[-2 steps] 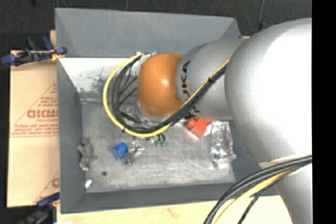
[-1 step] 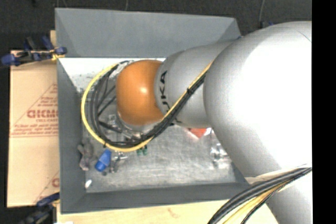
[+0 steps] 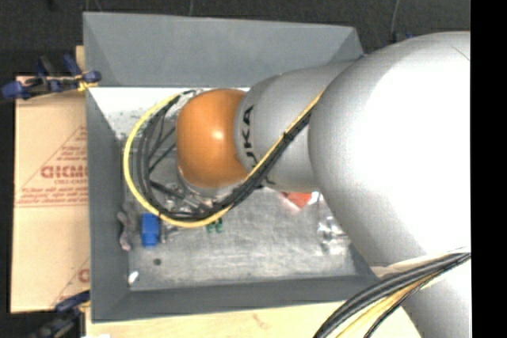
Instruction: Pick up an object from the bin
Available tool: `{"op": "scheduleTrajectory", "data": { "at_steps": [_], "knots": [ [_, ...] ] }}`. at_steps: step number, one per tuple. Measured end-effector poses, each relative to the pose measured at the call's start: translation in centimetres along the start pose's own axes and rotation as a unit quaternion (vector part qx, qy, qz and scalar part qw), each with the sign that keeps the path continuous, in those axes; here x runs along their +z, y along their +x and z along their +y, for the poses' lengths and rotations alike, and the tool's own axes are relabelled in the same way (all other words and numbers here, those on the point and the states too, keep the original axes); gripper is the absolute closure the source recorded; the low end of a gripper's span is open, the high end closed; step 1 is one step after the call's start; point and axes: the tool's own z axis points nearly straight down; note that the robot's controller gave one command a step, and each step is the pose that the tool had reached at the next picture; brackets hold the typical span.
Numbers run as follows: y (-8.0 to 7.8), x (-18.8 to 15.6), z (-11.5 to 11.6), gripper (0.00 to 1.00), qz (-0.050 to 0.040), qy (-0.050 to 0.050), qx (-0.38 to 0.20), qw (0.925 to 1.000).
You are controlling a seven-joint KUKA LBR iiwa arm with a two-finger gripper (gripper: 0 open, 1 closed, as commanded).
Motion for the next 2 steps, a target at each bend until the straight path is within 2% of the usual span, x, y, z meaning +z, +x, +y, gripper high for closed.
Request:
{"op": "scheduleTrajectory", "data": {
  "at_steps": [1,2],
  "knots": [
    [0.3,0.3,0.0,0.00,0.0048,0.000,0.000,1.0000],
    [2.8,0.2,4.9,0.00,0.0040,0.002,-0.076,0.9971]
  ]
}}
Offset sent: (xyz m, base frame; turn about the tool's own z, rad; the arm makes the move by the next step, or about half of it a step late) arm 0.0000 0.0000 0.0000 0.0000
